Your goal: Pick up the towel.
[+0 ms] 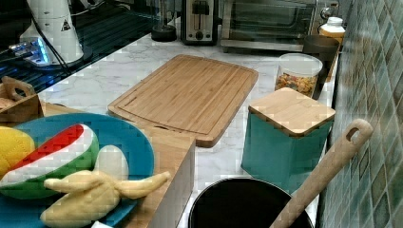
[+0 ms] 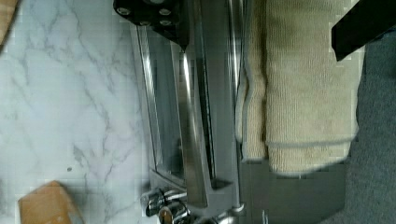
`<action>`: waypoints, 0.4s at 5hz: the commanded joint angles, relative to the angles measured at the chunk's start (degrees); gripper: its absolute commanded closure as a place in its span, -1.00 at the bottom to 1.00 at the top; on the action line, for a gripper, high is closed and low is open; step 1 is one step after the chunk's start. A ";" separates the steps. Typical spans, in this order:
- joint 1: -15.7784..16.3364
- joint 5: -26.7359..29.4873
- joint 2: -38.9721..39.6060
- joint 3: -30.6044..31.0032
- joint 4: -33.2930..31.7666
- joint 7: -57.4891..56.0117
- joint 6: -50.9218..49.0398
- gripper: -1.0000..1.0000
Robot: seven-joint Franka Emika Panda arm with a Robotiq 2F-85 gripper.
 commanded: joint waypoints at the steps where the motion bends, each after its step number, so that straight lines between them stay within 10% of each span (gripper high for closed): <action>1: 3.74 -0.04 2.77 4.16 9.43 -2.32 -2.50 -1.00; 2: 4.55 -0.09 4.70 4.80 10.65 -2.62 -2.61 -1.00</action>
